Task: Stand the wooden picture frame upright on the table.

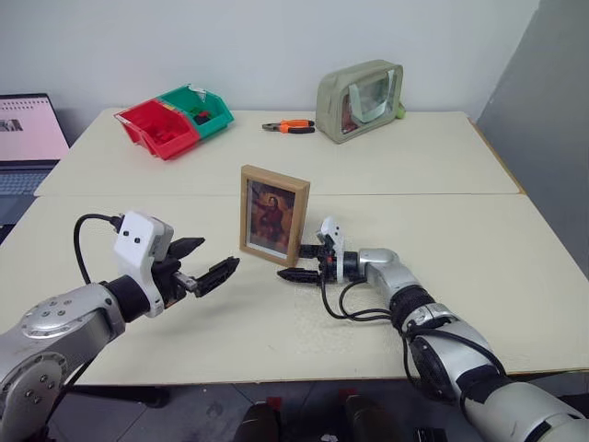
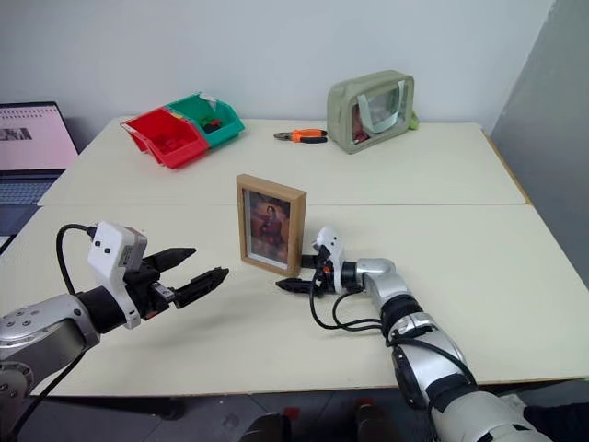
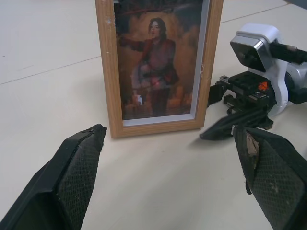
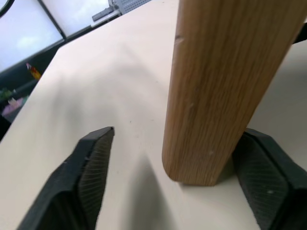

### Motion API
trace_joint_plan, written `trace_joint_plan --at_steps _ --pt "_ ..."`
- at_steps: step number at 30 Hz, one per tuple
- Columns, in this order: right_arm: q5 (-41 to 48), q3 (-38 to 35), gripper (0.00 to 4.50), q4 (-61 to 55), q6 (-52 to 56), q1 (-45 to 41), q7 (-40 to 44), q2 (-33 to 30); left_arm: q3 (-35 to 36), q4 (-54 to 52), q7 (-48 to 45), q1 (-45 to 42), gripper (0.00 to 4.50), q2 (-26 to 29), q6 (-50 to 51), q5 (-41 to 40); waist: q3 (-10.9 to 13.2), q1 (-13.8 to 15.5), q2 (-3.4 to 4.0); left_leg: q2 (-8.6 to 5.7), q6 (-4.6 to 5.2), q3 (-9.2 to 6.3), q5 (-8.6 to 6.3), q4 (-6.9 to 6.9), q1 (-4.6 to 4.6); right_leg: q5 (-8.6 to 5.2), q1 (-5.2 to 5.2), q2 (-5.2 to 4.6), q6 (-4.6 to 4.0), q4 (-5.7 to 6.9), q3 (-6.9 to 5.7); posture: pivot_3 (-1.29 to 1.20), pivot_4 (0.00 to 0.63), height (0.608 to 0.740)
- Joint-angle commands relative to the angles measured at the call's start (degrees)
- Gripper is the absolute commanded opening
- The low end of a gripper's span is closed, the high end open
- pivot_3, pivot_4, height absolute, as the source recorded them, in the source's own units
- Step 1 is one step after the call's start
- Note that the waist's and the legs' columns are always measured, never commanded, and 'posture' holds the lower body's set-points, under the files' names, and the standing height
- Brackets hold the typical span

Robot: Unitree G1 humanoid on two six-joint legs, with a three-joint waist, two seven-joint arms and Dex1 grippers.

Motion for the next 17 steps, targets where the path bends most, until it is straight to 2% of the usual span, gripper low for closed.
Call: trace_joint_plan --at_steps 1,5,8,11,13,15,17 --pt "-3.63 2.40 4.46 -9.62 1.71 6.27 2.39 -8.53 -0.29 1.33 -3.84 -1.37 4.50 2.49 -0.23 2.02 -0.01 0.48 -0.02 0.00 0.00 0.00 0.00 0.00 0.00 -0.01 0.01 0.00 0.01 -0.01 0.00 0.00 0.150 0.740" --pt "-5.03 3.18 4.46 -25.53 3.32 13.48 4.31 -20.35 -0.16 5.74 -7.94 -2.80 4.50 4.63 -0.71 4.30 -0.01 1.71 0.00 -0.15 0.00 -0.08 0.00 0.05 -0.07 -0.08 0.07 -0.13 0.16 -0.06 -0.03 0.00 0.150 0.740" --pt "-3.06 2.06 4.46 -34.77 9.38 15.49 3.56 -25.21 0.02 8.85 -10.93 -3.90 4.50 5.62 -1.28 5.63 -0.01 1.57 0.00 -0.15 0.01 -0.03 0.00 0.05 -0.07 -0.08 0.07 -0.14 0.20 -0.14 -0.04 0.00 0.150 0.740" --pt "1.49 0.54 4.46 -52.74 24.30 15.77 3.52 -29.93 -0.17 13.58 -16.73 -6.67 4.50 8.42 -2.23 7.33 0.06 0.82 0.04 -0.05 0.01 0.01 0.00 0.04 -0.09 -0.08 0.01 -0.11 0.19 -0.15 -0.01 0.00 0.150 0.740" --pt "8.44 -2.22 4.46 -64.02 42.38 12.54 -0.42 -29.63 -1.21 18.36 -20.68 -9.58 4.50 11.08 -3.74 9.78 0.15 0.03 0.11 -0.05 0.01 0.08 0.00 0.01 -0.06 -0.11 -0.07 -0.01 0.11 -0.05 0.01 0.00 0.150 0.740" --pt "11.55 -3.94 4.46 -69.14 51.73 10.57 -4.44 -28.57 -2.19 22.25 -23.73 -12.66 4.50 12.45 -3.76 10.36 0.15 -0.69 0.13 0.01 0.00 0.07 0.00 -0.03 -0.07 -0.14 -0.23 0.08 0.02 0.12 0.03 0.00 0.150 0.740" --pt "12.40 -4.09 4.46 -71.94 55.74 10.41 -7.04 -28.73 -3.28 25.01 -27.08 -15.55 4.50 13.55 -2.84 10.01 0.14 -0.79 0.12 0.10 0.01 0.02 0.00 -0.09 -0.03 -0.17 -0.23 0.25 0.00 0.11 0.00 0.00 0.150 0.740"
